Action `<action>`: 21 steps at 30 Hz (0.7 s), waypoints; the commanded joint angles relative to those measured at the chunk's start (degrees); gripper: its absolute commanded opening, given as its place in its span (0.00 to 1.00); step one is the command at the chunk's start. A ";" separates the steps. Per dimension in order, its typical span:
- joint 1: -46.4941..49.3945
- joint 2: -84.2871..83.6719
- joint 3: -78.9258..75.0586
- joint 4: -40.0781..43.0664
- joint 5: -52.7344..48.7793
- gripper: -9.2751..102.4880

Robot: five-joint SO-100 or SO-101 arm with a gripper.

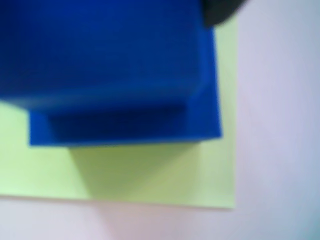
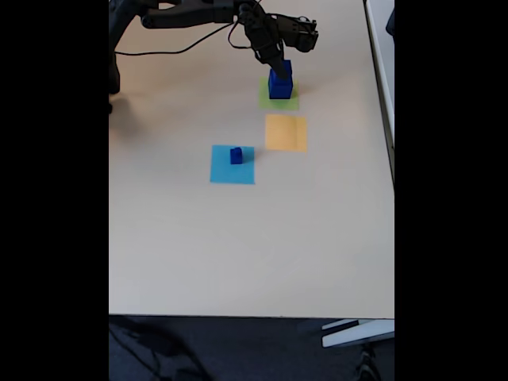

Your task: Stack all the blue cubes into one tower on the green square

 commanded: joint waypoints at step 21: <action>0.44 0.62 -8.26 3.60 1.23 0.25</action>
